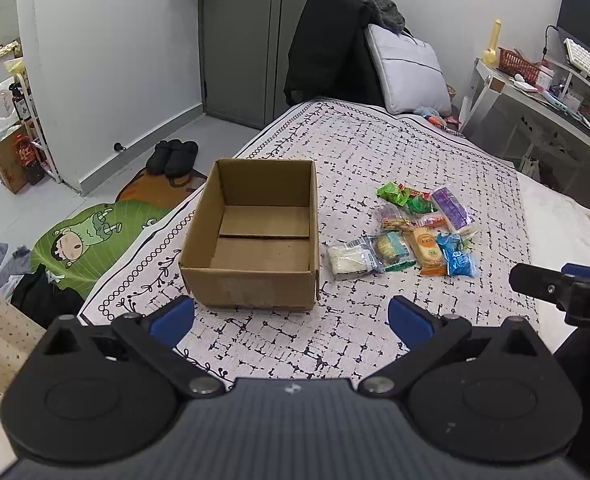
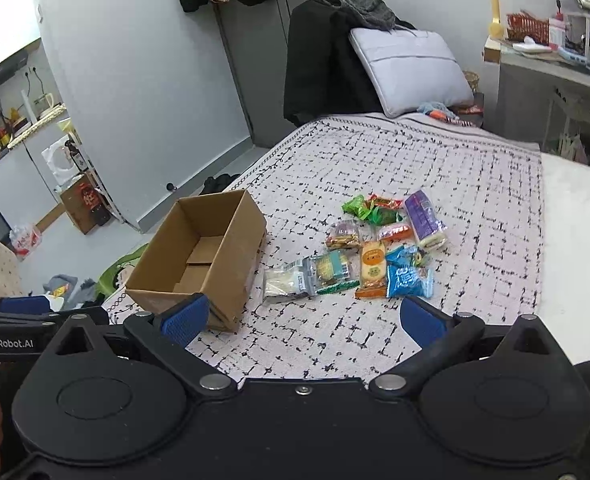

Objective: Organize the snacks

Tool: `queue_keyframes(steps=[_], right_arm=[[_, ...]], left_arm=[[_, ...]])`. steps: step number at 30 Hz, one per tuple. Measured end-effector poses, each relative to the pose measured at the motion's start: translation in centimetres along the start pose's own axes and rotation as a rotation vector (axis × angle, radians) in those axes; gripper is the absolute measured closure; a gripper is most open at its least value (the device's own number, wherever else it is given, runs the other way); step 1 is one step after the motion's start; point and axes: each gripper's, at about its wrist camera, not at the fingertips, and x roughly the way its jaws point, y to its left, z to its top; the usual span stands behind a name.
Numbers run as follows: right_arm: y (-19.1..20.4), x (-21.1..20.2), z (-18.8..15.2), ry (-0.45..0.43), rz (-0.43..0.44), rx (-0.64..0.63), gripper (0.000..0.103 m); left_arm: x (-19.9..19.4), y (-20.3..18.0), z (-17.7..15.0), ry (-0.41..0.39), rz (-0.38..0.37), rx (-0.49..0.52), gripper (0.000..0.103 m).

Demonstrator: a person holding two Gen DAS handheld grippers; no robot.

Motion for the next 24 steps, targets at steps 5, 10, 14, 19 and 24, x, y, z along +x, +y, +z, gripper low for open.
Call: queue_keyframes(steps=[5, 10, 14, 19, 24], right_arm=[[0.4, -0.3, 0.0, -0.014, -0.015, -0.029, 0.000], [0.9, -0.3, 0.1, -0.015, -0.022, -0.057, 0.000], [1.3, -0.6, 0.2, -0.027, -0.028, -0.084, 0.000], [1.4, -0.5, 0.3, -0.024, -0.031, -0.084, 0.000], [1.4, -0.5, 0.2, -0.025, -0.028, -0.081, 0.000]], left_arm=[[0.0, 0.1, 0.0, -0.003, 0.004, 0.003, 0.000], [0.0, 0.4, 0.1, -0.005, 0.004, -0.002, 0.000], [-0.1, 0.5, 0.2, -0.008, 0.003, -0.003, 0.000], [-0.1, 0.4, 0.2, -0.002, -0.003, 0.005, 0.000], [-0.3, 0.2, 0.3, -0.007, -0.011, 0.005, 0.000]])
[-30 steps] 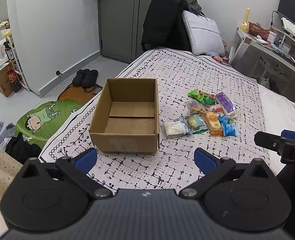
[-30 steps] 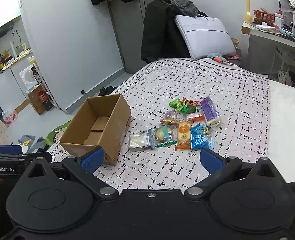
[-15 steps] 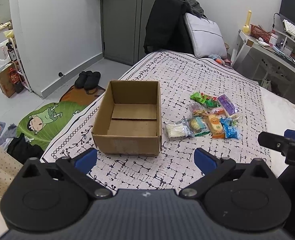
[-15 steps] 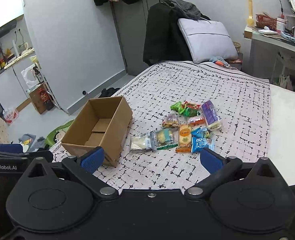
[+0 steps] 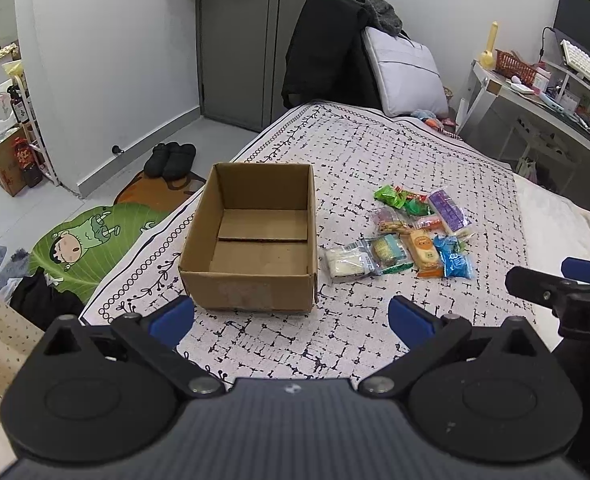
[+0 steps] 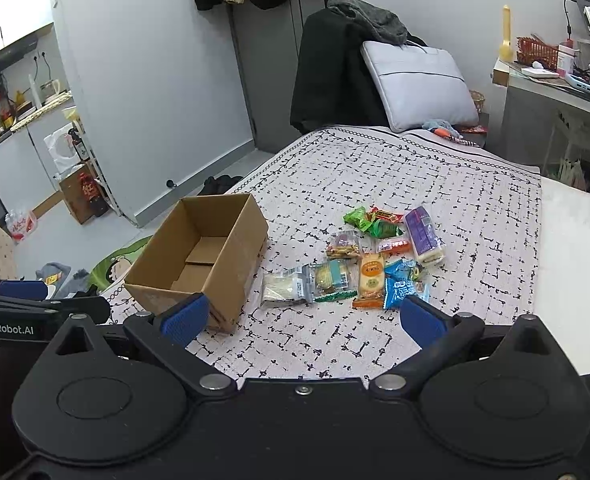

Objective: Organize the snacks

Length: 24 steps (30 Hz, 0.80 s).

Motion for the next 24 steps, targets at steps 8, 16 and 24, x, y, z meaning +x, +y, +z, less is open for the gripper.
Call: queue_keyframes(steps=[8, 16, 24], right_arm=[[-0.1, 0.1, 0.0, -0.001, 0.009, -0.006, 0.000], [-0.7, 0.1, 0.0, -0.003, -0.005, -0.021, 0.000], [-1.4, 0.8, 0.2, 0.010, 0.017, -0.036, 0.000]], left_arm=[[-0.1, -0.3, 0.0, 0.003, 0.001, 0.001, 0.000], [-0.1, -0.6, -0.1, -0.002, 0.010, 0.002, 0.000], [0.1, -1.6, 0.1, 0.001, 0.007, -0.001, 0.000]])
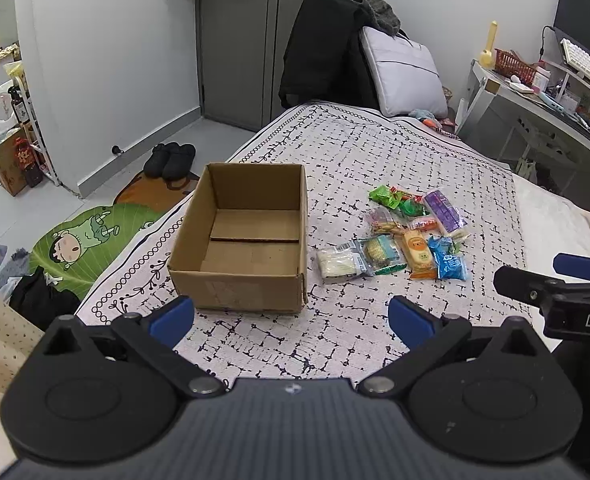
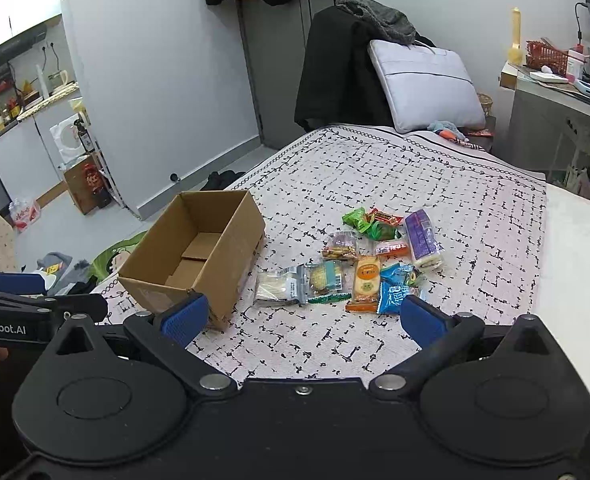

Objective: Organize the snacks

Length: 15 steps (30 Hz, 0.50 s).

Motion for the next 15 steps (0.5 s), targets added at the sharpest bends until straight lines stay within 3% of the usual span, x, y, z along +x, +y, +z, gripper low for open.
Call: queue_keyframes(steps=[15], right_arm=[[-3.5, 2.3, 0.4, 0.059, -0.007, 0.011, 0.000]], left_arm=[[1.9, -3.2, 0.8, 0.008, -0.007, -0.014, 0.000]])
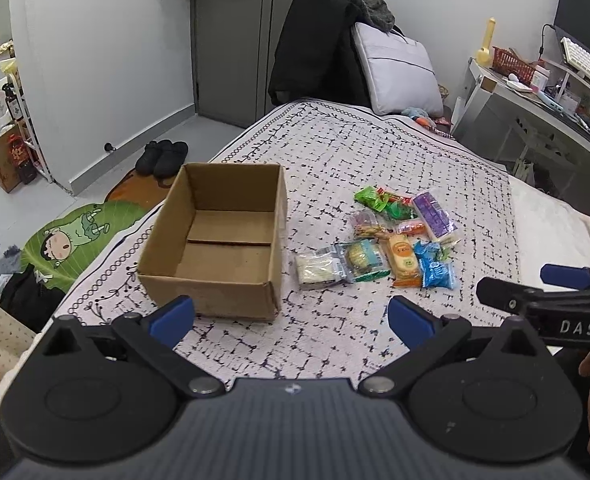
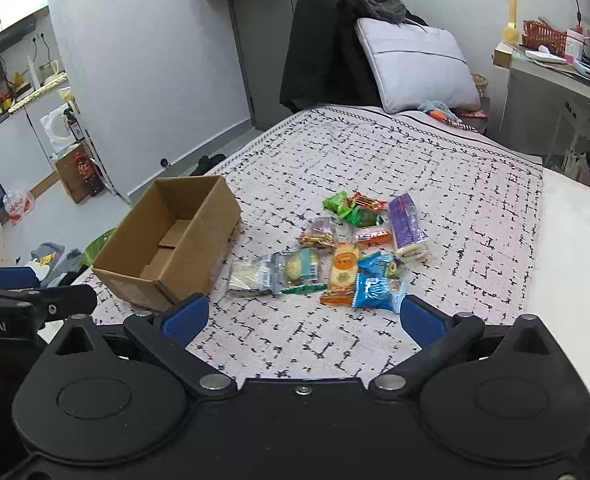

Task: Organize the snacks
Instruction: 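Reach the left tool to the yellow bread roll while the right tool reaches the blue packet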

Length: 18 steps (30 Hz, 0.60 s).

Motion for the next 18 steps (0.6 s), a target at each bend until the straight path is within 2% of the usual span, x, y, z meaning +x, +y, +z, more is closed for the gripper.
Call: queue_keyframes(steps=[9, 13, 18], right_arm=[[-2.6, 1.6, 0.7, 0.005, 0.011, 0.035, 0.003], [-3.9, 2.9, 1.1, 0.020, 0.043, 0.069, 0.013], [-5.6, 4.7, 1.3, 0.052, 0.053, 0.111, 0.020]], left_arm=[[2.2, -2.0, 0.8, 0.018, -0.038, -0.017, 0.001], [3.6, -2.6, 1.0, 0.034, -0.061, -0.043, 0.002], [5.3, -3.4, 1.4, 0.039, -0.064, -0.065, 0.002]])
